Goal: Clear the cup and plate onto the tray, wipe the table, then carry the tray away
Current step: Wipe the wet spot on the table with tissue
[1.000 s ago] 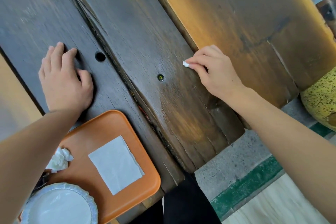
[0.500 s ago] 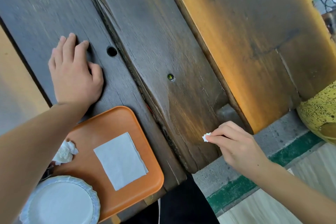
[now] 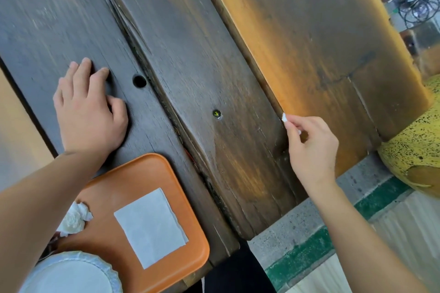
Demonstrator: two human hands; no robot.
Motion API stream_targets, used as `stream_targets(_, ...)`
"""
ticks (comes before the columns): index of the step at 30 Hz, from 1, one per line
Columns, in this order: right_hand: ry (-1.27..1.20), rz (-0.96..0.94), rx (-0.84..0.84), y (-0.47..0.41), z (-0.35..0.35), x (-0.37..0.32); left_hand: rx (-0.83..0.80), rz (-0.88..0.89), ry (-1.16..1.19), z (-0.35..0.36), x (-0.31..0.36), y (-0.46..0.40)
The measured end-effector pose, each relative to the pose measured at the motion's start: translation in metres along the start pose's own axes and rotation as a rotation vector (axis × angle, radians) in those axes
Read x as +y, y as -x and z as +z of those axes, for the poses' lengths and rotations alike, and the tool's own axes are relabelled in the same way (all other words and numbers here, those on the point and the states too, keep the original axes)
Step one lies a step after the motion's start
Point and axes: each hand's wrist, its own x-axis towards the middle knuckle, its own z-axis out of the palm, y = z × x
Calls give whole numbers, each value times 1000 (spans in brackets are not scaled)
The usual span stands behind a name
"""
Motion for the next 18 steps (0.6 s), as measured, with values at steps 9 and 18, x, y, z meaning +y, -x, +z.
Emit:
stream_targets(9, 160, -249, -211, -32, -9, 1, -13, 15, 14, 5, -4, -1)
stream_targets(18, 310, -367, -184, 14, -26, 30, -11, 27, 11, 5, -4, -2)
